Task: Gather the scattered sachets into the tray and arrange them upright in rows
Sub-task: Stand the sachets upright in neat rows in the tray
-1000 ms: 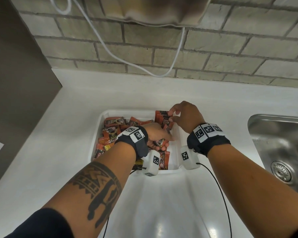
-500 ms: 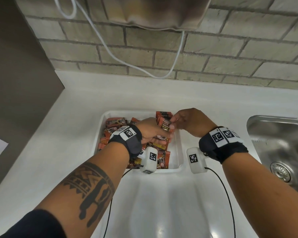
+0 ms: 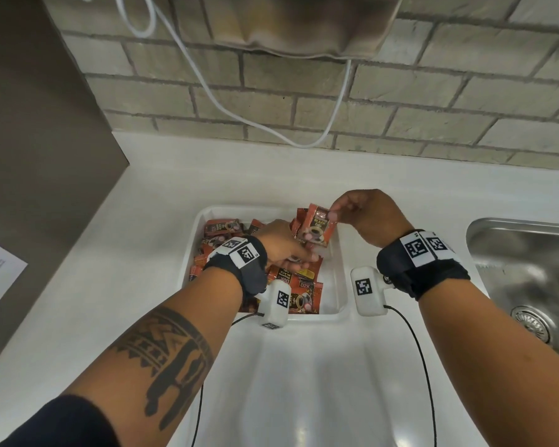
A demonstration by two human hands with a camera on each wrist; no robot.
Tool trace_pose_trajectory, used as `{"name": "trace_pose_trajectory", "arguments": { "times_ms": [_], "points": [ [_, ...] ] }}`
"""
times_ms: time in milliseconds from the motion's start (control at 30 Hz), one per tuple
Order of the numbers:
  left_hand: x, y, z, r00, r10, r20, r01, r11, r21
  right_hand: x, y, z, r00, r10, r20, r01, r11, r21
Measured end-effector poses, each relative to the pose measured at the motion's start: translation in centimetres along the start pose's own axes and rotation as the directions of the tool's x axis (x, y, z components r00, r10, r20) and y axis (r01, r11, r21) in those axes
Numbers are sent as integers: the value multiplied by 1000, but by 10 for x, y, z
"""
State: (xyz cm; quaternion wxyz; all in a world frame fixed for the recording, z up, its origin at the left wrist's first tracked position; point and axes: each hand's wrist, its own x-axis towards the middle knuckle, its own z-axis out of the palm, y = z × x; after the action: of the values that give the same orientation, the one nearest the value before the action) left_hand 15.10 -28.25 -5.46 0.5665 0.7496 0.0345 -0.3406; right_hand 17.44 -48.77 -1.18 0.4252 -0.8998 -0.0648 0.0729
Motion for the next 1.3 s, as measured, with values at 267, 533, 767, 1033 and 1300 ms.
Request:
{"name": "trace_pose_trajectory", "arguments": {
  "times_ms": [267,533,767,1033,1300],
  "points": [
    [-3,-1,-2,977,-197,86,191,979,74,-1,9,8,996,-14,-94,-10,966,-259],
    [18,-2,27,986,-136,95,128,988,87,12,22,32,998,47,-49,-61,942,-331],
    [26,0,27,988,-134,79,130,990,57,18,26,33,995,75,-61,-91,943,-320],
    [24,3,24,989,-130,76,126,990,58,15,24,30,996,52,-78,-74,944,-322],
    [22,3,24,988,-135,78,133,991,27,12,21,29,997,34,-75,-56,947,-317]
  ]
}}
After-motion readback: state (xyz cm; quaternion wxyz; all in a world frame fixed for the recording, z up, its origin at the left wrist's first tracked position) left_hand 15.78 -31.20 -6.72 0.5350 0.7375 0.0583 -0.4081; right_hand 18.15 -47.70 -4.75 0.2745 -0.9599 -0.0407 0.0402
